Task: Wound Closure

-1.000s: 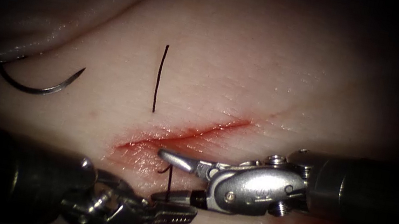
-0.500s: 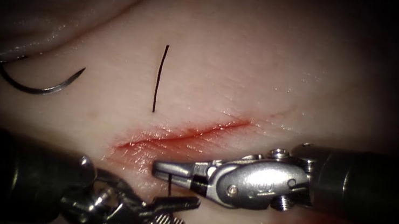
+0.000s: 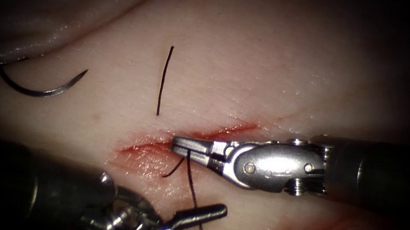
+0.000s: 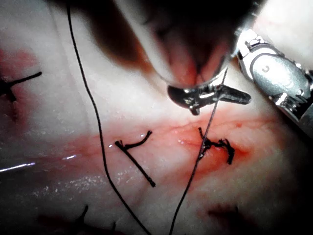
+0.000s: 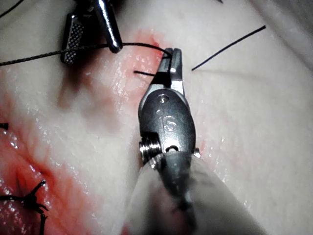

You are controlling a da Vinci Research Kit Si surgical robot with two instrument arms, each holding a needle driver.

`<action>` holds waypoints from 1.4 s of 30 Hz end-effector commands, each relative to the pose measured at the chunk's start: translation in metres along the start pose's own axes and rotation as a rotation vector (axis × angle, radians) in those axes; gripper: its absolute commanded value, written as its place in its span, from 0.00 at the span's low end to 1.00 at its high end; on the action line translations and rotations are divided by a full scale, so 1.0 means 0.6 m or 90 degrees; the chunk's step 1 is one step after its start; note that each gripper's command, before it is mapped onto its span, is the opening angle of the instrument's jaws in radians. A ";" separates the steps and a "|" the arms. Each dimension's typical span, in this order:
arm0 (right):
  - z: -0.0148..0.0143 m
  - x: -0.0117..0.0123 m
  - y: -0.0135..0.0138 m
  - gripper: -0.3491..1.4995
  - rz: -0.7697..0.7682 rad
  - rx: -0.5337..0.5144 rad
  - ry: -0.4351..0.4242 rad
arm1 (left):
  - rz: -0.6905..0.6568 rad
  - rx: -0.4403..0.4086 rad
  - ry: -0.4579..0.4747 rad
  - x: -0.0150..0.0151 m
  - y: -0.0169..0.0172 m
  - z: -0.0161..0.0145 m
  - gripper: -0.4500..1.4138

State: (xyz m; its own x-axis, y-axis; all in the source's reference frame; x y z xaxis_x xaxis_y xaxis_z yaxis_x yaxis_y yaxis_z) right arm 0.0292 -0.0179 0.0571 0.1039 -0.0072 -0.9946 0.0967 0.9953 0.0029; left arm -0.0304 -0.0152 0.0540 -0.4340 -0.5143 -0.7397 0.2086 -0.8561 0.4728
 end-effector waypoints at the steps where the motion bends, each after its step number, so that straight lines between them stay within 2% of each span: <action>1: 0.0013 -0.0017 0.0004 0.00 0.012 0.000 0.001 | 0.003 0.002 -0.004 -0.0005 0.0011 0.0011 0.59; 9: 0.0020 -0.0058 0.0025 0.00 0.072 -0.011 -0.008 | 0.008 0.010 -0.009 -0.0020 0.0017 0.0019 0.59; 11: 0.0024 -0.0067 0.0028 0.00 0.087 -0.013 -0.010 | 0.008 0.022 -0.012 -0.0025 0.0017 0.0022 0.50; 15: 0.0027 -0.0077 0.0036 0.00 0.104 -0.017 -0.013 | 0.009 0.031 -0.020 -0.0036 0.0026 0.0031 0.43; 18: 0.0031 -0.0080 0.0043 0.00 0.116 -0.020 -0.015 | 0.010 0.034 -0.024 -0.0043 0.0036 0.0040 0.48; 24: 0.0038 -0.0084 0.0047 0.00 0.123 -0.023 -0.016 | 0.011 0.038 -0.032 -0.0037 0.0043 0.0058 0.52; 28: 0.0041 -0.0090 0.0051 0.00 0.129 -0.025 -0.018 | 0.009 0.039 -0.035 -0.0027 0.0041 0.0063 0.51; 31: 0.0041 -0.0096 0.0051 0.00 0.130 -0.024 -0.017 | 0.009 0.039 -0.036 -0.0020 0.0042 0.0060 0.51; 37: 0.0041 -0.0107 0.0046 0.00 0.135 -0.024 -0.019 | 0.005 0.036 -0.032 -0.0014 0.0034 0.0046 0.58; 42: 0.0039 -0.0107 0.0046 0.00 0.136 -0.024 -0.019 | 0.005 0.036 -0.038 -0.0014 0.0038 0.0037 0.56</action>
State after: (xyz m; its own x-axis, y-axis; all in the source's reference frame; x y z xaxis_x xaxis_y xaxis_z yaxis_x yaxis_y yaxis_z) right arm 0.0304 -0.0150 0.0633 0.1491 0.2008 -0.9682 0.0321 0.9777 0.2077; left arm -0.0310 -0.0161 0.0562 -0.4849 -0.5153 -0.7066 0.1627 -0.8470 0.5060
